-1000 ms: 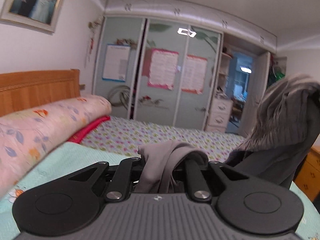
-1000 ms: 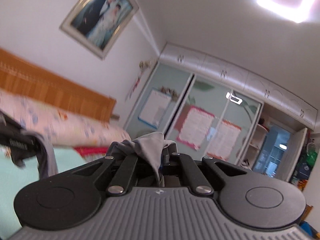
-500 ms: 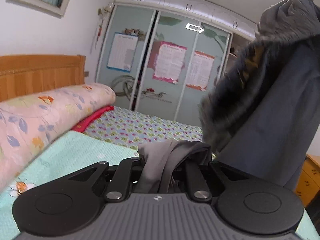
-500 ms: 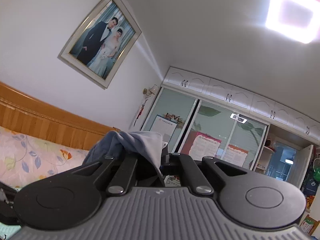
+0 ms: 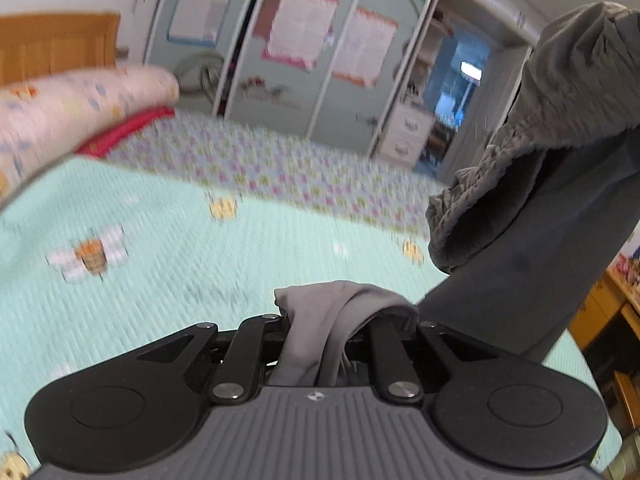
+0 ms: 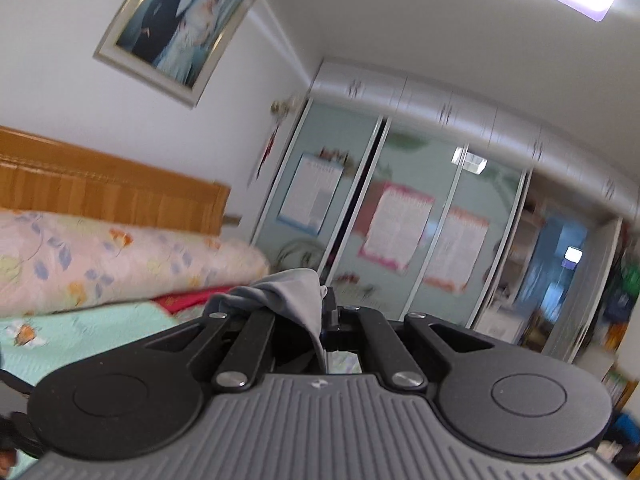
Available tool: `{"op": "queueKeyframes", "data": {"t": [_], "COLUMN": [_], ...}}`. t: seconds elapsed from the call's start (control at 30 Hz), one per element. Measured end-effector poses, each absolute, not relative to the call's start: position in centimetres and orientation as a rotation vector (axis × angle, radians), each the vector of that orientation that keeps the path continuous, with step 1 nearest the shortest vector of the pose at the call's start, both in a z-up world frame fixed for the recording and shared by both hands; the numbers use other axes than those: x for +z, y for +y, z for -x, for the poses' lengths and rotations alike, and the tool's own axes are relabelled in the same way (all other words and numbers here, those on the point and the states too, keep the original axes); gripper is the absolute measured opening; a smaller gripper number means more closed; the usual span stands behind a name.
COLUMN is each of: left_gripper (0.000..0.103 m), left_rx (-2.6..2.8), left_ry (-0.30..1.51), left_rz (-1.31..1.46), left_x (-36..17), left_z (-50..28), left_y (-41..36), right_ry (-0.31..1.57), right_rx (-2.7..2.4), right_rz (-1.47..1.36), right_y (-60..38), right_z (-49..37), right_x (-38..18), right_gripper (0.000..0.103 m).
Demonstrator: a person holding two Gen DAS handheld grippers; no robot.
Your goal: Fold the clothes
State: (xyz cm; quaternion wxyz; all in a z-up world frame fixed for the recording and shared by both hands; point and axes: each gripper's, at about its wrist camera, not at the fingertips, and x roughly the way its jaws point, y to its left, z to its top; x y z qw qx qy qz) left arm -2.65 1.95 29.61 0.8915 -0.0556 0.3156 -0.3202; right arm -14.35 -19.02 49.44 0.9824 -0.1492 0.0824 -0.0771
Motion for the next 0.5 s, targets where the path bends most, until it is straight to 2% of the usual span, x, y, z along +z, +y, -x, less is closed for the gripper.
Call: {"op": "queueKeyframes", "data": {"t": [0.33, 0.5], "left_gripper": [0.014, 0.015], "left_rx": [-0.599, -0.581], "left_ry": [0.821, 0.897], "left_rz": [-0.003, -0.057], "left_x": [19.4, 14.4], "left_z": [2.8, 3.7], "left_y": [-3.3, -5.7], "right_ry": [0.48, 0.621], "right_rx": [-0.05, -0.021], "right_rz": [0.051, -0.129], "right_y": [-26.3, -28.7], "right_z": [13.8, 15.0], "right_x": [31.9, 21.3], "right_gripper": [0.002, 0.002]}}
